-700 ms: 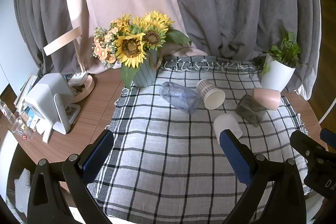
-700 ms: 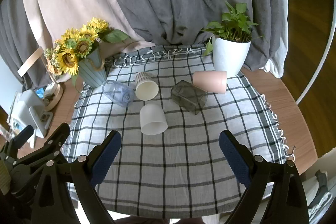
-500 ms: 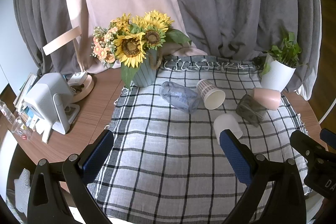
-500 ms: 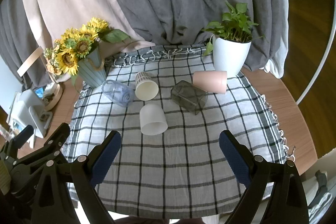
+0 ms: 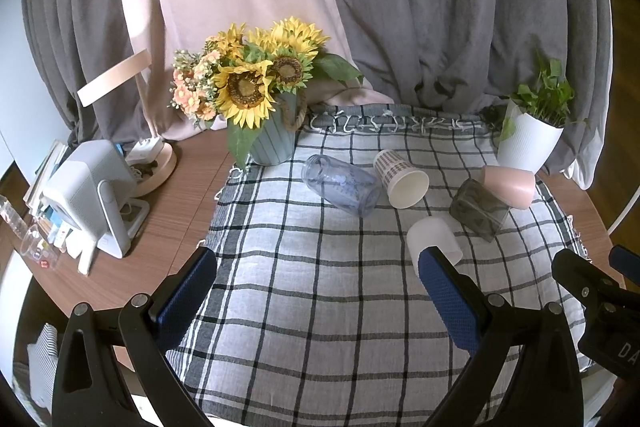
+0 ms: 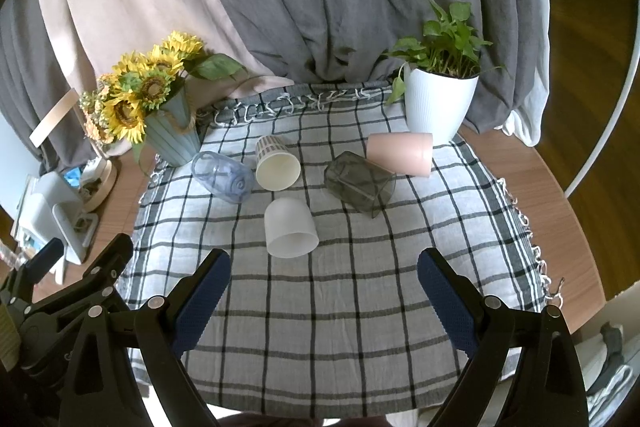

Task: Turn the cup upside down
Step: 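Move the right tool toward the white frosted cup on the cloth, then close the right tool's fingers around the white frosted cup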

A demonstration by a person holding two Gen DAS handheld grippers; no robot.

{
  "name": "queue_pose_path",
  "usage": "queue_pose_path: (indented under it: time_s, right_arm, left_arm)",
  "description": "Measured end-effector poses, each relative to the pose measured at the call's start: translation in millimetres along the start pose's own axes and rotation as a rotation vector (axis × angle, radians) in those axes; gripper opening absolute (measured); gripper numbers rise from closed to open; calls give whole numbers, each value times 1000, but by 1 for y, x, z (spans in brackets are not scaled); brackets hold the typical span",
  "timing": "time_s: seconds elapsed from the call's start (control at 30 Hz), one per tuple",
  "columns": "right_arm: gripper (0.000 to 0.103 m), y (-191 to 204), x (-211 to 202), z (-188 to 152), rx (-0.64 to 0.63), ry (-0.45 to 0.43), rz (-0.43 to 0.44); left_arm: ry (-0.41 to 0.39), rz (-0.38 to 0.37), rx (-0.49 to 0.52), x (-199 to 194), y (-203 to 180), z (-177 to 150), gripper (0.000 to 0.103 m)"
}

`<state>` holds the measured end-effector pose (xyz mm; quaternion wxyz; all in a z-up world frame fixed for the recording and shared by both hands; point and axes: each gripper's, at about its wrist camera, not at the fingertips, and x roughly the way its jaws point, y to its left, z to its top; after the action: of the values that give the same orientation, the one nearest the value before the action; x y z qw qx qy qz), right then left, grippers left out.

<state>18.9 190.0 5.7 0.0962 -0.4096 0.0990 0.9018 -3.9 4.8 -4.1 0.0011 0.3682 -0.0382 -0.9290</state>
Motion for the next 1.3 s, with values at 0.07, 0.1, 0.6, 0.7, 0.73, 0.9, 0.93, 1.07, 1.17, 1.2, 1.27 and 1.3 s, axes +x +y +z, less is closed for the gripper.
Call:
queue_pose_path:
  time_s: [0.07, 0.1, 0.6, 0.7, 0.73, 0.9, 0.93, 1.07, 1.17, 1.2, 1.27, 1.3]
  right_arm:
    - [95, 0, 2, 1, 1, 1, 0]
    - [95, 0, 2, 1, 2, 2, 0]
    - [95, 9, 25, 9, -23, 71, 30]
    - [95, 15, 46, 15, -44, 121, 53]
    - [95, 16, 53, 17, -54, 136, 57]
    - [95, 27, 95, 32, -97, 232, 98]
    - [95, 30, 106, 35, -107, 263, 104]
    - [94, 39, 142, 44, -136, 345, 134]
    - [94, 45, 173, 49, -158, 428, 138]
    - [94, 48, 181, 50, -166, 449, 149]
    - [93, 51, 199, 52, -182, 491, 126]
    - [92, 53, 206, 53, -191, 501, 121]
  left_arm:
    - [1, -1, 0, 0, 0, 0, 103]
    - [1, -1, 0, 0, 0, 0, 103]
    - [70, 28, 3, 29, 2, 2, 103]
    - [115, 68, 13, 47, 3, 3, 103]
    - [124, 76, 12, 51, 4, 3, 103]
    - [178, 87, -34, 78, 13, 8, 103]
    - [186, 97, -46, 84, 15, 9, 103]
    - [219, 114, -74, 103, 19, 11, 103]
    - [252, 126, -87, 120, 20, 10, 103]
    - [264, 128, -88, 125, 20, 9, 103]
    - [278, 130, -97, 134, 19, 8, 103]
    - [292, 131, -97, 139, 18, 7, 103]
